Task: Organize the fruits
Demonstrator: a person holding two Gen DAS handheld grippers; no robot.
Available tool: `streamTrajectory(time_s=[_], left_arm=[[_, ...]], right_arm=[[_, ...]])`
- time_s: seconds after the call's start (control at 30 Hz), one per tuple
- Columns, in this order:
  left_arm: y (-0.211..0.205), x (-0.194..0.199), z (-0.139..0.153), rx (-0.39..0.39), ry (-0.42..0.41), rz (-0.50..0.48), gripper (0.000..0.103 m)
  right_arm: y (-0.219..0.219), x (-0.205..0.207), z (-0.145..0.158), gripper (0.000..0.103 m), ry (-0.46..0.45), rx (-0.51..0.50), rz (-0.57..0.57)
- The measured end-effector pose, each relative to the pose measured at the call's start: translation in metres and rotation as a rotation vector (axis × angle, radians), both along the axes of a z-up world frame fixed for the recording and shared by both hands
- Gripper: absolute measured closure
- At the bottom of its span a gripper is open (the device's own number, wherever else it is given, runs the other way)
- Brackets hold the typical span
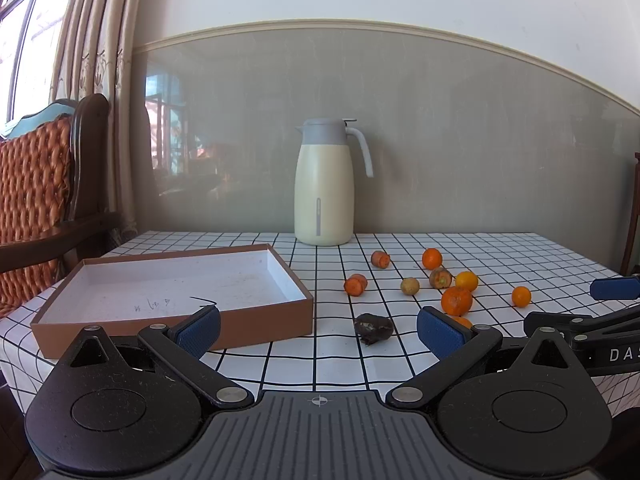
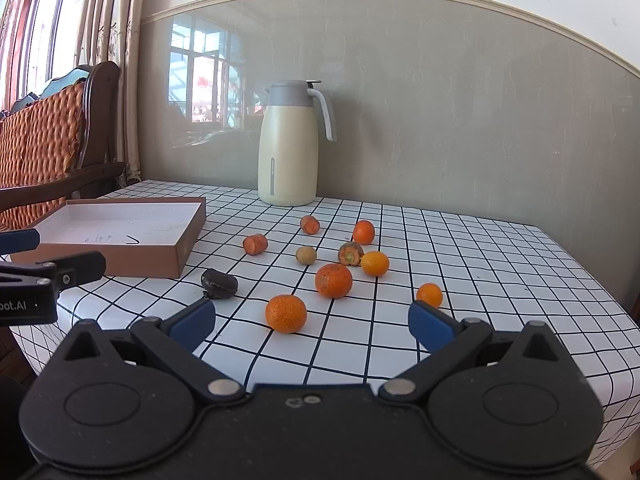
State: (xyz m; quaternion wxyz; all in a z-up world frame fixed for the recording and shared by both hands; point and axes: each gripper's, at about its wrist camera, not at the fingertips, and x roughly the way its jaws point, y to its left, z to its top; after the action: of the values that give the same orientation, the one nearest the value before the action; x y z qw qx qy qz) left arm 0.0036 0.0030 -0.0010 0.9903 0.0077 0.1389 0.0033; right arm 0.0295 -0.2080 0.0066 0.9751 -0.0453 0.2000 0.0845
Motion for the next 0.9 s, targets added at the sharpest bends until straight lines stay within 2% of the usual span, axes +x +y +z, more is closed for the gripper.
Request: streamTrajectory(time_s=[0.9], left_arm=[[0.0008,-0.0013,0.0010,-0.004,-0.001,0.004,0.000]], right_arm=[[-0.0009,0.0000,0.0007,0.006,0.002,0.001,-0.004]])
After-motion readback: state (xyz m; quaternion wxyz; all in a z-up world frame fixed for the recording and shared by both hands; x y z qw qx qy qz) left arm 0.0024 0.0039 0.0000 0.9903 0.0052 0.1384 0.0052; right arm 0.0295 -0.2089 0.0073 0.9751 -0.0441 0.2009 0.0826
